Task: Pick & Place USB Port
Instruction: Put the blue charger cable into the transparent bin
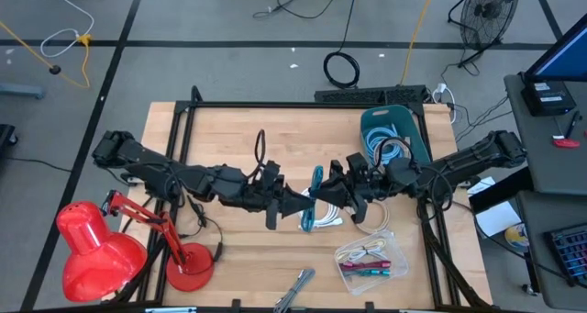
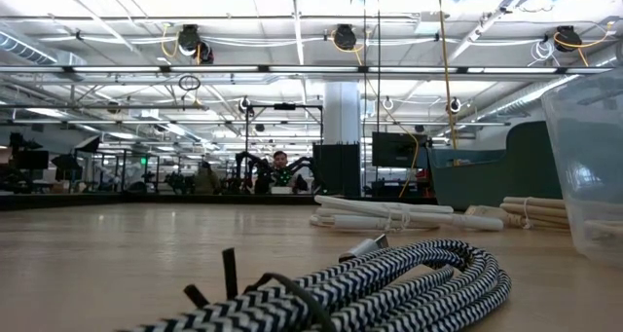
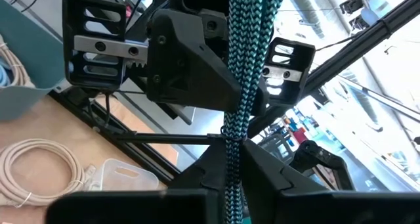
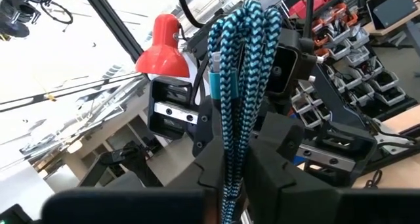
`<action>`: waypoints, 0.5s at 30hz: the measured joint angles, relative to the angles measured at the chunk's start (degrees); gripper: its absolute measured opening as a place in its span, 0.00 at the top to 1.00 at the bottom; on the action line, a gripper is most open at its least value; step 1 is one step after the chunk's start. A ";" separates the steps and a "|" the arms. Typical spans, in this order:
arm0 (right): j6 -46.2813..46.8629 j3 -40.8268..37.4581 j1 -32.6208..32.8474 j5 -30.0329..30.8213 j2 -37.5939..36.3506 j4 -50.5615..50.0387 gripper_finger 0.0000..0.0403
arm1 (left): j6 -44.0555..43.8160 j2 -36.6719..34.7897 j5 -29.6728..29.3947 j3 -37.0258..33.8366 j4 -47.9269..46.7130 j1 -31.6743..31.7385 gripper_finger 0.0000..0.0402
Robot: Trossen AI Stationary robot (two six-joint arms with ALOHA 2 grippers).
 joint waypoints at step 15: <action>-0.26 0.00 0.22 -0.70 0.00 -0.43 0.93 | -5.24 -0.02 8.94 -0.02 5.10 1.20 0.29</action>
